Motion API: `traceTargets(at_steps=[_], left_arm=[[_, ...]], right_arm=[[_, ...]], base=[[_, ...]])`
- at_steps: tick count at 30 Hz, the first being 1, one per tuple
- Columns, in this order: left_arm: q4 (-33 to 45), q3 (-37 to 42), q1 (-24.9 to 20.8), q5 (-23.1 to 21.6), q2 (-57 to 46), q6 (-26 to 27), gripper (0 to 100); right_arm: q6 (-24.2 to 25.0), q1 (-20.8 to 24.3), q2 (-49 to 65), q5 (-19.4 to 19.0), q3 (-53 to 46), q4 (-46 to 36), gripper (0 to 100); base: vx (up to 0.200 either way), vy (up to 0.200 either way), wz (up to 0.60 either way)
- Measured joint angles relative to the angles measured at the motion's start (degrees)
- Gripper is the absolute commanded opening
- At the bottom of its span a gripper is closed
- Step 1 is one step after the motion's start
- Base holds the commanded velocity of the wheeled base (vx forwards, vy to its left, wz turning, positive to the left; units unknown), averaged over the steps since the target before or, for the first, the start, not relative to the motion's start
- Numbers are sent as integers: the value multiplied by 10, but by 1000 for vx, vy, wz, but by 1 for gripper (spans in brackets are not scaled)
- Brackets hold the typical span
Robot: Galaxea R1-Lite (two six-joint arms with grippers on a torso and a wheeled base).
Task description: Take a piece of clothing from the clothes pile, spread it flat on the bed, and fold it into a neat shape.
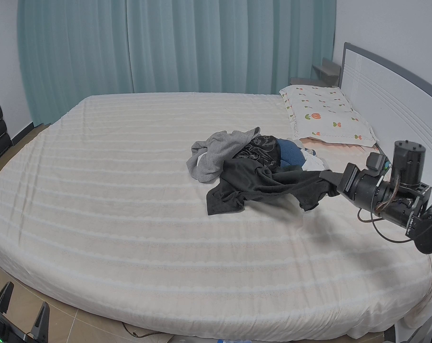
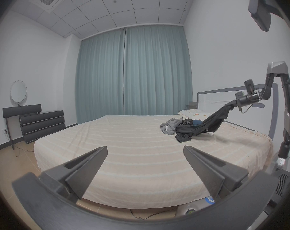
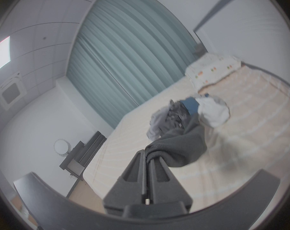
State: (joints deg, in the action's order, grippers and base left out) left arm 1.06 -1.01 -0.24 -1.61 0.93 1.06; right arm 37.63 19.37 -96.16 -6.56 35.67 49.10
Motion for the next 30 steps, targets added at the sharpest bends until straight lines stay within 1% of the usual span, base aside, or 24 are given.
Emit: traceTargets(at_steps=[2,4,11,18,20,24,27,30], left_arm=[[0,0,0,0,0,0,100],[0,0,0,0,0,0,100],[-1,0,-1,-3,1,0,100],[-4,0,-2,-3,24,12,100],[-6,-8,-2,-6,26,5,100],[-16,-46,-4,-24,43,-15,100],[-24,-75,-6,-49,81,-18,100],[-33,-102,-9,-87,149,-19,100]], right_arm=[[-18,10,30,11,0,4,0],[-24,16,52,17,4,5,0],[-27,32,114,18,25,-3,0],[-27,38,136,15,29,-4,0],[-27,38,139,14,30,-4,0],[-28,39,141,11,33,-4,0],[-28,40,142,9,36,-5,0],[-28,41,142,8,38,-4,0]], base=[[0,0,0],[0,0,0],[0,0,0],[0,0,0],[0,0,0],[0,0,0],[0,0,0],[0,0,0]])
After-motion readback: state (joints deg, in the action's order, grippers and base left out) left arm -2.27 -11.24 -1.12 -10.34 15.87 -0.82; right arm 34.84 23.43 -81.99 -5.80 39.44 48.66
